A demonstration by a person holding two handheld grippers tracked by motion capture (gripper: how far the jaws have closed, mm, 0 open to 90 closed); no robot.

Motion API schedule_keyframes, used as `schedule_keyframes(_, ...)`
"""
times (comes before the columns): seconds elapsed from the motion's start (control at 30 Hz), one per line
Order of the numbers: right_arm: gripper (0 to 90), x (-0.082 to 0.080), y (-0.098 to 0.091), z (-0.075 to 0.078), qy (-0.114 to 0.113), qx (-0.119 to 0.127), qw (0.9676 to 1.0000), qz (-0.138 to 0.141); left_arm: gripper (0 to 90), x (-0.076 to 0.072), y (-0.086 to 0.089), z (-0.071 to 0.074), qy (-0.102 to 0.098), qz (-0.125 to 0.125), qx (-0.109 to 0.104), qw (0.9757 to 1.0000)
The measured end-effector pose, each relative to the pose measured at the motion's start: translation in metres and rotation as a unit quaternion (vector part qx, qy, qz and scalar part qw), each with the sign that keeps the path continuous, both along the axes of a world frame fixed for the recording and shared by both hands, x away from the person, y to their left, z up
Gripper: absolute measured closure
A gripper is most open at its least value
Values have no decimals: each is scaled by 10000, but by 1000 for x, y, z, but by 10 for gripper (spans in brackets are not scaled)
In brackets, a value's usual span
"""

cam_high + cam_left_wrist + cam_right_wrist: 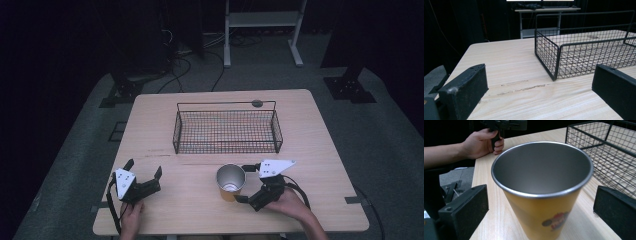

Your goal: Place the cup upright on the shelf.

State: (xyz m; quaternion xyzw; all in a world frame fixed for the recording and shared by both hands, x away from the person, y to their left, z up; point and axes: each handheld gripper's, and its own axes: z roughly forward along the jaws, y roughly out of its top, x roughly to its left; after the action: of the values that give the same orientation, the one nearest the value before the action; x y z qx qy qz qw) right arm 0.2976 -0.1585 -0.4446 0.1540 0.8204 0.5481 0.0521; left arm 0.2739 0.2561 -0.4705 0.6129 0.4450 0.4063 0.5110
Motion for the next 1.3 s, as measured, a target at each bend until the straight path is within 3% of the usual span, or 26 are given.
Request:
schedule_keyframes(0.5,0,7,23,-6,5,-48,10000,-4,0,0,0,0,-6,-7,4,10000)
schedule_keyframes(1.07,0,9,31,-8,9,23,10000,-32,0,0,0,0,-10,-4,12,10000)
schedule_keyframes(1.3,51,10,30,-7,24,95,9999,-29,0,0,0,0,-8,-4,12,10000)
